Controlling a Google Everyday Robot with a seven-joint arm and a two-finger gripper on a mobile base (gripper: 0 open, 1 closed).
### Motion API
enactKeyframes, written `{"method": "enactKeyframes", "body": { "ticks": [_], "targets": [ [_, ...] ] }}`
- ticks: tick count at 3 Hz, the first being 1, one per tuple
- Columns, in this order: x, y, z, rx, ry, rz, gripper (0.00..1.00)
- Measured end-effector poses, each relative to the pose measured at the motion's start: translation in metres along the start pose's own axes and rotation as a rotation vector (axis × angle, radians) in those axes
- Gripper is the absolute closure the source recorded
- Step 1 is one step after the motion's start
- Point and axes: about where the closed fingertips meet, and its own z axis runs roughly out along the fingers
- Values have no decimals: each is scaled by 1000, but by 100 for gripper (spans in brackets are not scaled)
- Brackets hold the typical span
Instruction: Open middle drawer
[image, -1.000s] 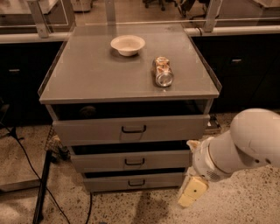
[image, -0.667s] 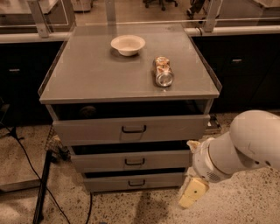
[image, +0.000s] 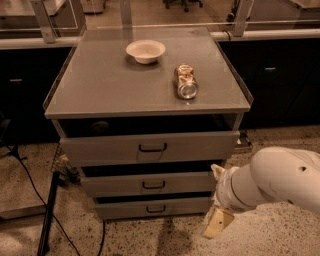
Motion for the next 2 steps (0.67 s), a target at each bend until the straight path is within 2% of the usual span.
{"method": "enactKeyframes", "body": {
  "ticks": [2],
  "targets": [
    [26, -44, 63, 94, 13, -71, 0]
  ]
}}
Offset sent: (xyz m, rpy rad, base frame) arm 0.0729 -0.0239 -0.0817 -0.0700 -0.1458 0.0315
